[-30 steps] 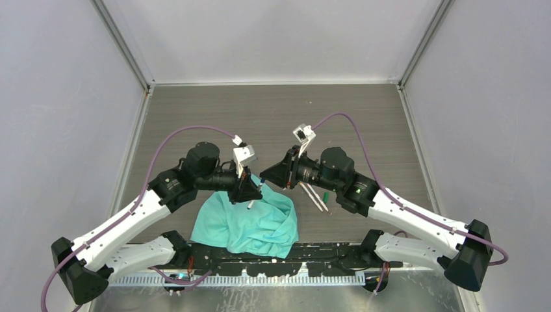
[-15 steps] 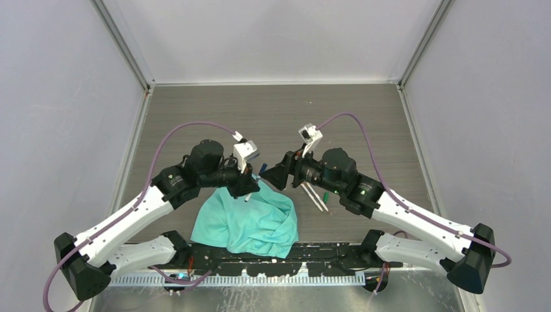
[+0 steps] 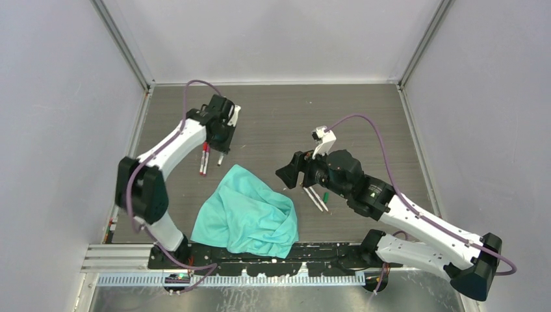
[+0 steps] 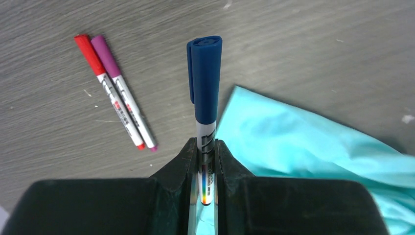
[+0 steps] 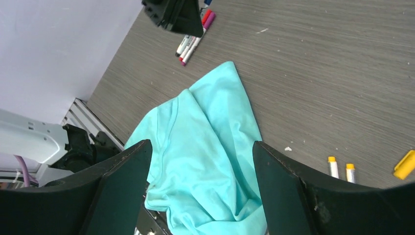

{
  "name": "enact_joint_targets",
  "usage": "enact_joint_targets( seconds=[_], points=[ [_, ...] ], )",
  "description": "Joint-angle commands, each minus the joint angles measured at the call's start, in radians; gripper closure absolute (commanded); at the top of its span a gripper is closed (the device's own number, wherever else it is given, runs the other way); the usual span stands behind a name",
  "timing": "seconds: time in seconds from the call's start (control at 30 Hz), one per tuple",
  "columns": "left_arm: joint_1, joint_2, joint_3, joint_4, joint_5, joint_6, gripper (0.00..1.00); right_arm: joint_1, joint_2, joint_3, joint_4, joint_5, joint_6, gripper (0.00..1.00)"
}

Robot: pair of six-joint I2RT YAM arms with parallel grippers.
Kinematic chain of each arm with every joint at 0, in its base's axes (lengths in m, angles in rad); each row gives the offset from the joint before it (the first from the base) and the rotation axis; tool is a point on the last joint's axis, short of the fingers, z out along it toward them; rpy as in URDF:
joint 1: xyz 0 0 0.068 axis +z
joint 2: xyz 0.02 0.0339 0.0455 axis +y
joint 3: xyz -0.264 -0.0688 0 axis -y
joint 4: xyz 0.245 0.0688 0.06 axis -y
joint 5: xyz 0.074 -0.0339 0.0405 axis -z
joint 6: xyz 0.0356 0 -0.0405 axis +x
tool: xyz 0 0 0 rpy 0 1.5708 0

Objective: Insert the pens into the pen caps

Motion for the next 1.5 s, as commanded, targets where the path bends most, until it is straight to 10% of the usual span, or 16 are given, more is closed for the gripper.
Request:
enact_joint_targets(
  seconds=[0.0,0.47,0.7,1.1,1.47],
  points=[
    [0.048,0.165,0.132,-0.138,-0.132,0.004,1.0,-0.001,-0.044,-0.017,0.004,0.023,-0.004,0.19],
    [0.166,0.386,0.244,-0.227,-0.096,-0.06,1.0,-0.001,-0.01,-0.042,0.019,-0.012,0.009,0.19],
    [0.169,0.39,0.244,-0.226,-0.072,-0.067,0.78,-0.001,0.023,-0.034,0.022,-0.023,0.002,0.19],
    [0.173,0.338,0.253,-0.209,-0.104,-0.078,0.74,-0.002,0.02,-0.046,0.021,-0.015,0.01,0.19],
    [0.089,-0.267,-0.014,0.052,0.101,-0.064,0.16,-0.068,0.035,-0.019,-0.261,0.162,-0.066,0.3]
  ],
)
